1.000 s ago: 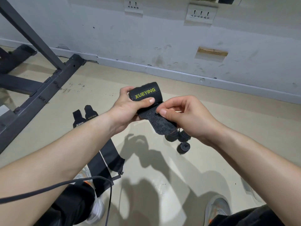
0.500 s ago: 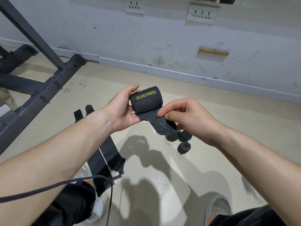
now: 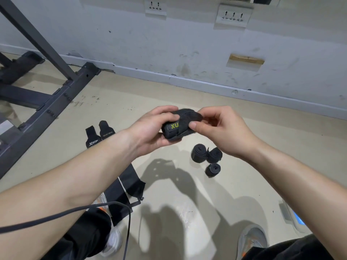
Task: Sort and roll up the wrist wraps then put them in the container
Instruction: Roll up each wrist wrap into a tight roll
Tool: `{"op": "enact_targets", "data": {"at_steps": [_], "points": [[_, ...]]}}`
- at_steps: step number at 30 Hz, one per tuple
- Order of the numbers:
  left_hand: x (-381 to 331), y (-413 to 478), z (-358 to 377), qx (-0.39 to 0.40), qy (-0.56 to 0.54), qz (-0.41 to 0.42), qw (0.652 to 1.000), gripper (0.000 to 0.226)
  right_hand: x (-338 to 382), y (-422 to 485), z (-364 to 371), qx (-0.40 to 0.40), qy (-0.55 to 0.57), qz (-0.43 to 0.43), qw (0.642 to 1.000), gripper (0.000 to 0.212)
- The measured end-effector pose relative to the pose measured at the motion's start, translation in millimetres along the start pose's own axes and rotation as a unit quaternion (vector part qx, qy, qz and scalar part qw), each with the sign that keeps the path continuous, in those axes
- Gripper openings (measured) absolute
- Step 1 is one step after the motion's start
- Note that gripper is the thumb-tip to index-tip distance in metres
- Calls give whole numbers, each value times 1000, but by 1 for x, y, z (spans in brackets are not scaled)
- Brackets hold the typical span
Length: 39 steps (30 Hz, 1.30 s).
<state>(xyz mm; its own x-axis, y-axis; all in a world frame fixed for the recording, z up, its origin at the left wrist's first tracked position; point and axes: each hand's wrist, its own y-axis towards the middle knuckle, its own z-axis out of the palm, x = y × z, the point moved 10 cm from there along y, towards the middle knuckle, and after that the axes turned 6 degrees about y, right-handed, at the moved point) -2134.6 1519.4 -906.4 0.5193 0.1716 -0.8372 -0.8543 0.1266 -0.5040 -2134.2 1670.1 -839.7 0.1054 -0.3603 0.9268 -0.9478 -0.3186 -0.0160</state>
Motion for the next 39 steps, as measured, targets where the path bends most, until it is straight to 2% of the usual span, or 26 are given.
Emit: {"op": "enact_targets", "data": {"at_steps": [5, 9, 11, 15, 18, 22, 25, 27, 29, 32, 39], "points": [[7, -4, 23, 50, 16, 21, 998, 38, -1, 1, -11, -55, -35, -20, 998, 24], [6, -9, 35, 69, 24, 44, 996, 26, -5, 2, -20, -103, -19, -23, 994, 21], [4, -13, 38, 60, 20, 53, 997, 16, -7, 2, -24, -127, -14, -21, 992, 20], [-4, -17, 37, 35, 61, 97, 993, 39, -15, 1, -26, -165, 1, 2, 986, 22], [-10, -17, 35, 12, 118, 147, 982, 23, -24, 2, -27, -177, 23, 28, 984, 22], [-10, -15, 37, 4, 122, 152, 981, 14, -33, -1, -27, -181, 51, 47, 981, 25], [-15, -17, 46, 6, 142, 174, 974, 12, -42, -4, -23, -175, 80, 94, 977, 32], [-15, -20, 52, 5, 157, 183, 970, 15, -47, -6, -18, -141, 88, 128, 978, 38], [-14, -23, 56, 4, 164, 189, 968, 20, -47, -10, -13, -96, 110, 153, 977, 28], [-15, -29, 62, 2, 210, 218, 953, 30, -48, -22, -2, -51, 211, 184, 959, 26], [-3, -37, 72, 15, 284, 239, 928, 14, -63, -39, 0, -76, 262, 197, 942, 25]]}}
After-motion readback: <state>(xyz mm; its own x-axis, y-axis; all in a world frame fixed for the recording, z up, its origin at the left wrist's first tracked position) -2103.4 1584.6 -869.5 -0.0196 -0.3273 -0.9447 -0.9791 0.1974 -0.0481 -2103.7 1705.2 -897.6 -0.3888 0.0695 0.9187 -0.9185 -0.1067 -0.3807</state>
